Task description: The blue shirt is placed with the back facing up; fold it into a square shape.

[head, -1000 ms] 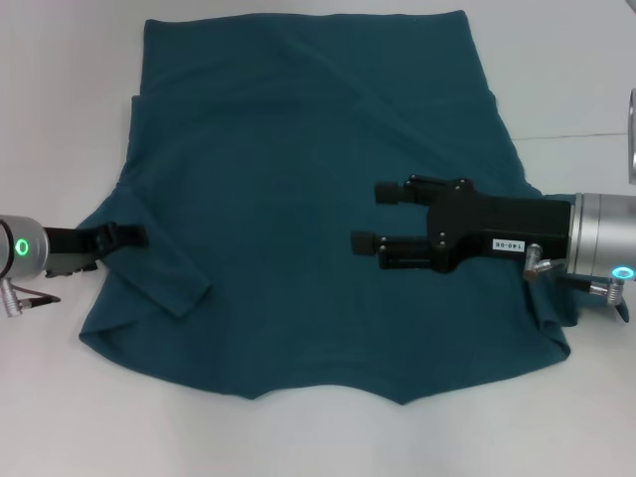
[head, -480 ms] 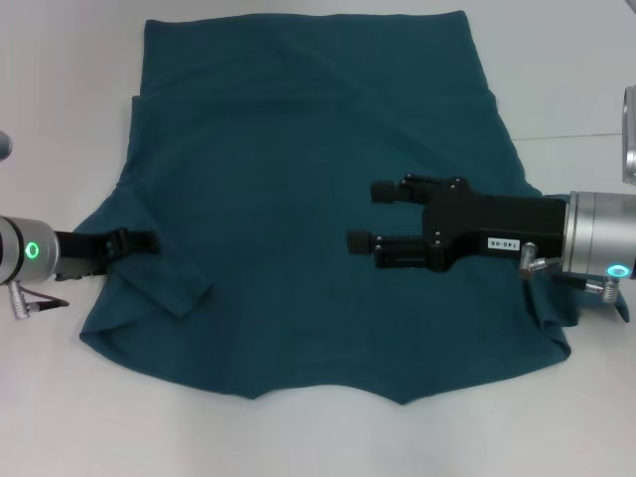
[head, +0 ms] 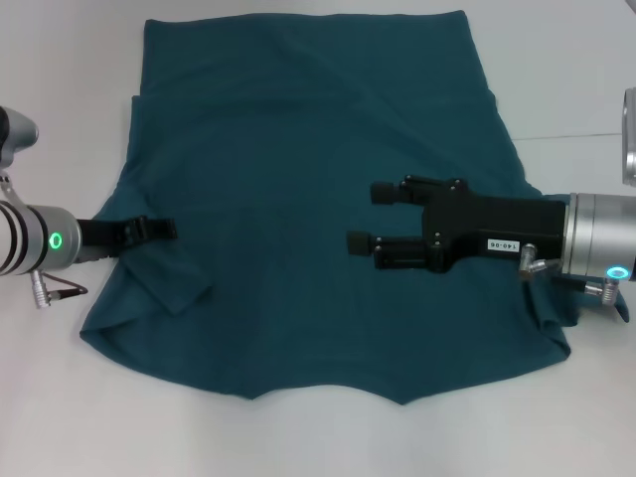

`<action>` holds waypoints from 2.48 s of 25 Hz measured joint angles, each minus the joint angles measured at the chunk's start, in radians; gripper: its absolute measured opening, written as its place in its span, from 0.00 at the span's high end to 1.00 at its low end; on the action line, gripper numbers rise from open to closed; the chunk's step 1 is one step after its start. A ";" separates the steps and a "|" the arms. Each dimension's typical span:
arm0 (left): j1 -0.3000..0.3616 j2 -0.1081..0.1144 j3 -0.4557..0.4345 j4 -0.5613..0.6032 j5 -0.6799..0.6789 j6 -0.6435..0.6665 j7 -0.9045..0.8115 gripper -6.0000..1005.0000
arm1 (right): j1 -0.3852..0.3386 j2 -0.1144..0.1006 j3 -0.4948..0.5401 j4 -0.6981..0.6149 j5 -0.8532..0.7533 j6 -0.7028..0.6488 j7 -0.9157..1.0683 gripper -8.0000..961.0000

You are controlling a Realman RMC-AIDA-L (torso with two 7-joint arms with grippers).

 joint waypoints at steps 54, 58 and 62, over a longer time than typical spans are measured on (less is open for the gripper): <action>0.027 -0.068 0.004 0.084 -0.050 -0.100 0.198 0.90 | 0.002 0.000 -0.002 0.020 0.036 0.010 0.005 0.08; 0.032 -0.073 0.013 0.108 -0.046 -0.083 0.191 0.90 | 0.012 0.000 -0.001 0.020 0.036 0.013 0.000 0.08; 0.021 -0.080 0.028 0.102 -0.043 -0.099 0.193 0.90 | 0.013 0.000 0.003 0.020 0.037 0.012 0.000 0.08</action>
